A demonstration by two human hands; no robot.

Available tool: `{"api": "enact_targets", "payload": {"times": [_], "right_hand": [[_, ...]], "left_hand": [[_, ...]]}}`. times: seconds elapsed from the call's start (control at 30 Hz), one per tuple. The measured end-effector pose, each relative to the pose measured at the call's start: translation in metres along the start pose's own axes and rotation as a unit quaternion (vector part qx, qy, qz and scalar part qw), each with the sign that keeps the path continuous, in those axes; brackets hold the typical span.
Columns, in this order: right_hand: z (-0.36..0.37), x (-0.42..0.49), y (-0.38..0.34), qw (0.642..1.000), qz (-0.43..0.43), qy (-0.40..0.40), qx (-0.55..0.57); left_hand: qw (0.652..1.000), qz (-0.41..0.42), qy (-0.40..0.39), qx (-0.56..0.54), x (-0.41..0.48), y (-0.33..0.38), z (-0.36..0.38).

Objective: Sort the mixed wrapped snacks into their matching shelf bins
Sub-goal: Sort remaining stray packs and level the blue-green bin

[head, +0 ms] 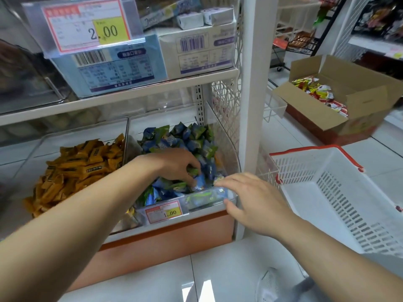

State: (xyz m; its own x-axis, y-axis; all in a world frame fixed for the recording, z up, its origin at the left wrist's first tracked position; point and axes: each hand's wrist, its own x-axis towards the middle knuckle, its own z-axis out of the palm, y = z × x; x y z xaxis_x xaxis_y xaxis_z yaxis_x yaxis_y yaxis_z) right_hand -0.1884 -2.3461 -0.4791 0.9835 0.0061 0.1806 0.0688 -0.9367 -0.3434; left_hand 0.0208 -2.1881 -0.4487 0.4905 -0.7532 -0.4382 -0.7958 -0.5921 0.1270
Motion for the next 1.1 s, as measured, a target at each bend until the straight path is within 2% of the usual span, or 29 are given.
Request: {"api": "enact_targets", "payload": {"times": [0.1,0.17,0.2,0.23,0.33,0.37,0.4,0.47,0.53,0.67,0.77,0.83,0.93,1.03,1.1], "right_hand": [[0.0,0.006,-0.007,0.999,0.011,0.015,-0.031],[0.001,0.012,-0.016,0.998,0.004,0.047,-0.032],[0.003,0.015,-0.021,0.998,-0.006,0.053,-0.026],[0.006,0.018,-0.025,0.999,-0.013,0.042,-0.021],[0.021,0.023,-0.029,0.997,0.001,-0.046,-0.056],[0.025,0.024,-0.029,0.995,0.004,-0.059,-0.079],[0.026,0.024,-0.029,0.994,0.009,-0.06,-0.091],[0.028,0.026,-0.028,0.995,0.021,-0.039,-0.09],[0.028,0.029,-0.027,0.996,0.028,-0.023,-0.079],[0.029,0.03,-0.025,0.997,0.011,-0.031,-0.066],[0.029,0.03,-0.025,0.996,0.006,-0.045,-0.07],[0.028,0.03,-0.025,0.996,0.007,-0.048,-0.07],[0.028,0.03,-0.025,0.996,0.005,-0.049,-0.077],[0.027,0.03,-0.025,0.996,0.003,-0.052,-0.073],[0.026,0.03,-0.023,0.996,-0.002,-0.054,-0.072]], "left_hand": [[0.997,-0.036,-0.039,0.05,-0.01,-0.005,-0.019],[0.995,-0.041,-0.095,-0.003,-0.009,-0.002,-0.029],[0.994,-0.03,-0.098,-0.032,-0.005,0.0,-0.034],[0.996,-0.018,-0.065,-0.052,0.0,0.003,-0.039],[0.985,0.013,0.151,-0.084,0.03,0.01,-0.044],[0.978,0.023,0.188,-0.089,0.04,0.013,-0.04],[0.978,0.025,0.188,-0.093,0.049,0.016,-0.033],[0.989,0.009,0.129,-0.078,0.064,0.017,-0.015],[0.994,0.007,0.106,-0.038,0.067,0.01,0.0],[0.998,0.016,0.058,-0.013,0.051,-0.012,0.003],[0.995,-0.051,0.013,-0.079,0.052,-0.015,-0.007],[0.993,-0.068,0.044,-0.09,0.064,-0.01,-0.012],[0.989,-0.05,0.132,-0.036,0.08,0.001,-0.007],[0.972,-0.071,0.223,-0.001,0.09,0.001,0.003],[0.965,-0.095,0.244,-0.01,0.091,-0.007,0.007]]}}
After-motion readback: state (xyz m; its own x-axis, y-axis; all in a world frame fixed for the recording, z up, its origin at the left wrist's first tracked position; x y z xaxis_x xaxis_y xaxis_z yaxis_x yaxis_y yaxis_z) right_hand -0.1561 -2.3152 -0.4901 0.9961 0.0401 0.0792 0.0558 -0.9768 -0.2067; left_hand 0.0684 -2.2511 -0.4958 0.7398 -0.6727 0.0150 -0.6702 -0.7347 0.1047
